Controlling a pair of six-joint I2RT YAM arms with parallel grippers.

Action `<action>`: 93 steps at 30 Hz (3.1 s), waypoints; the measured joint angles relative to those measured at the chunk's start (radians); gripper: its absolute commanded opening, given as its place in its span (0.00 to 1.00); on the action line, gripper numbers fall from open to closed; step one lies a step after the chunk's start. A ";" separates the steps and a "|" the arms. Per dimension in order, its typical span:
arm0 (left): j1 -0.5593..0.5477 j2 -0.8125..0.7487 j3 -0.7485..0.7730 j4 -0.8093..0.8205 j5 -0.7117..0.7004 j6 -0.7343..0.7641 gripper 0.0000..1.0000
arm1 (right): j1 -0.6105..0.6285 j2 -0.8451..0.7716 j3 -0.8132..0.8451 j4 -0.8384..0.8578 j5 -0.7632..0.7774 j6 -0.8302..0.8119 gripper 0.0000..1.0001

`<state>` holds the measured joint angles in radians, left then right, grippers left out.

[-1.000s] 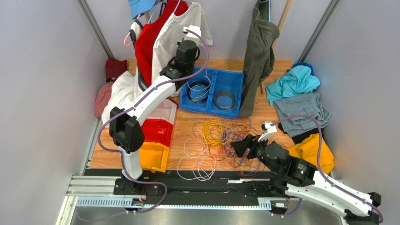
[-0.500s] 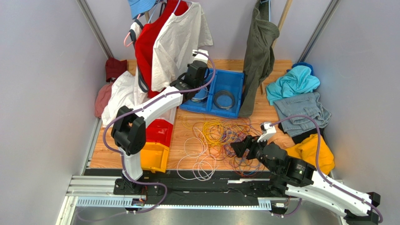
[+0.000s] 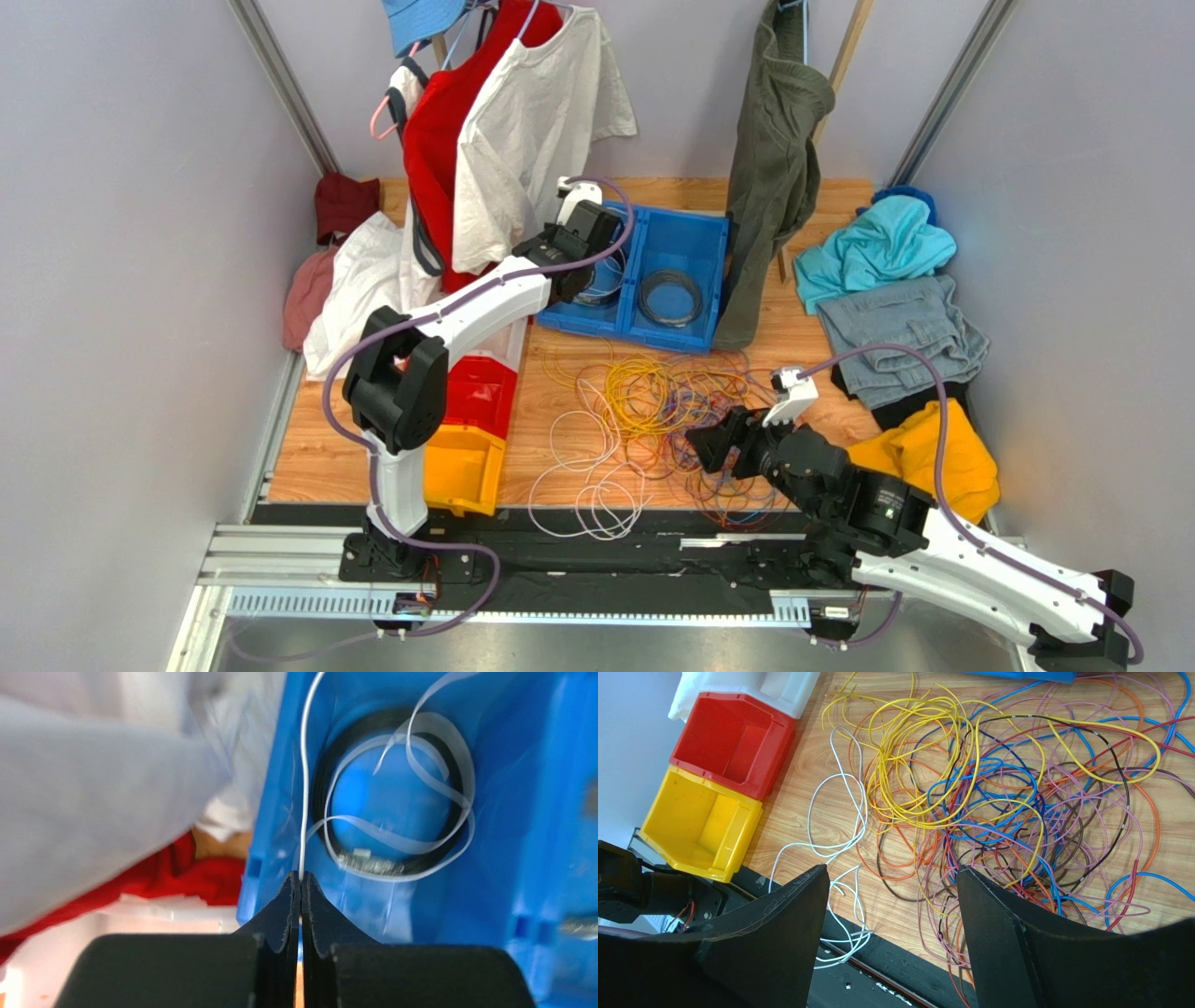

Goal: Untangle the cables

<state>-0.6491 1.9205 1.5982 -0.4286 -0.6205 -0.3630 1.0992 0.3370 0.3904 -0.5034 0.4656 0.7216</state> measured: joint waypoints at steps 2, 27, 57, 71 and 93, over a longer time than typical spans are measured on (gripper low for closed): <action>0.003 0.019 0.000 -0.027 0.028 -0.014 0.00 | 0.000 0.009 0.000 0.000 -0.003 0.000 0.71; -0.004 -0.183 0.018 -0.037 0.111 0.002 0.99 | 0.000 -0.001 0.000 0.000 0.006 -0.003 0.71; -0.385 -0.656 -0.975 0.441 0.195 -0.360 0.89 | 0.000 0.042 -0.001 0.003 -0.016 0.018 0.70; -0.385 -0.450 -0.948 0.557 0.246 -0.400 0.00 | 0.000 0.027 -0.001 -0.003 -0.019 0.023 0.70; -0.385 -0.929 0.047 0.029 0.117 0.081 0.00 | 0.000 0.026 -0.001 0.025 -0.058 0.014 0.74</action>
<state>-1.0344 0.9913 1.6451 -0.3996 -0.5034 -0.2821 1.0992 0.3626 0.3893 -0.4786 0.4072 0.7353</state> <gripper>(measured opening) 0.009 0.725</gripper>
